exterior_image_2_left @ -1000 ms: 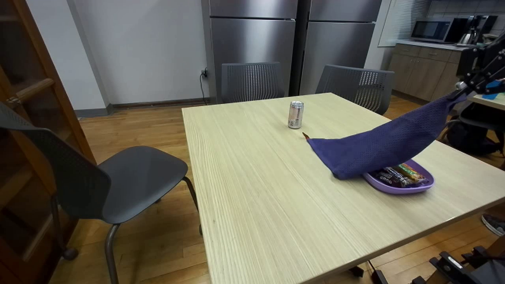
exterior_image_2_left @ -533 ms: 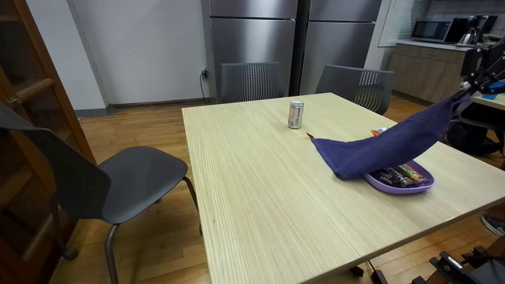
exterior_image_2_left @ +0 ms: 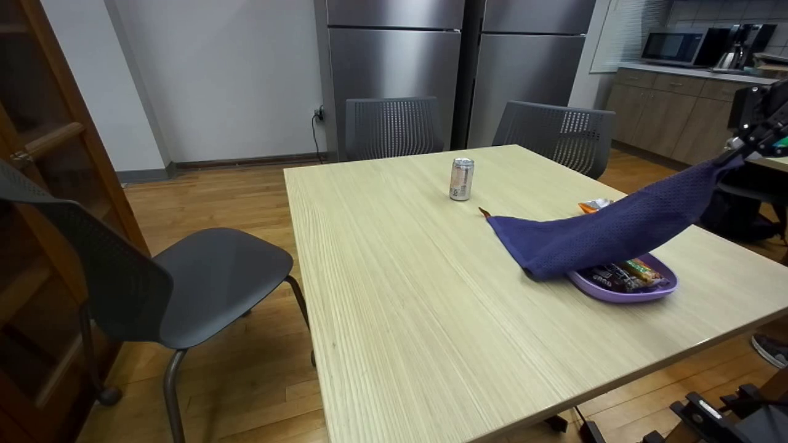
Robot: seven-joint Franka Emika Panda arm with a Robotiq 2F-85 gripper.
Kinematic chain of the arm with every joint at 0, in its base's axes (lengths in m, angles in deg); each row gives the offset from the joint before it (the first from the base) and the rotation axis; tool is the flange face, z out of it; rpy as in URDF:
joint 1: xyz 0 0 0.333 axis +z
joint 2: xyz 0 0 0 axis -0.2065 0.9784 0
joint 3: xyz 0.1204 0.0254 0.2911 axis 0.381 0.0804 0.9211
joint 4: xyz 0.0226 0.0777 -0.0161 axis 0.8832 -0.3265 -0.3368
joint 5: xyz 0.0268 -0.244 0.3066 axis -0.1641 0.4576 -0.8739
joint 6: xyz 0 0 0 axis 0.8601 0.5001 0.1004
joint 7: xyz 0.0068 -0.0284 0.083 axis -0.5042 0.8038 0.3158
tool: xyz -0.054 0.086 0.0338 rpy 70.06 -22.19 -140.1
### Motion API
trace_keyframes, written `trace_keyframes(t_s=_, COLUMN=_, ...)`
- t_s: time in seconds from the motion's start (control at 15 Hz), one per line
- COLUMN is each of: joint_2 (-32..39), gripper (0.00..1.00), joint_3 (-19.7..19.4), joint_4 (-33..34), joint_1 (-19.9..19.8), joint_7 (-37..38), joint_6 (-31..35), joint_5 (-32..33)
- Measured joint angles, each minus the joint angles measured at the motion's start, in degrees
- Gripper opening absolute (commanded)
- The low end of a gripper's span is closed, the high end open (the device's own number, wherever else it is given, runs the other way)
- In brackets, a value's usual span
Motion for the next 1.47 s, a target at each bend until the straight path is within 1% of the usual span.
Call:
trace_keyframes(t_s=0.67, joint_2=4.8, gripper=0.01, joint_3=-0.9, joint_4=0.0, joint_1=-3.0, joint_7=1.5, joint_6=0.8, joint_5=-0.2)
trace_keyframes(t_s=0.93, joint_2=6.9, gripper=0.01, joint_3=-1.1, joint_4=0.2, joint_1=-4.1, joint_7=2.0, joint_6=1.1, joint_5=-1.3)
trace_keyframes(t_s=1.47, joint_2=11.6, gripper=0.01, joint_3=-1.3, joint_4=3.3, joint_1=-5.4, joint_7=3.6, joint_6=1.4, joint_5=-4.3)
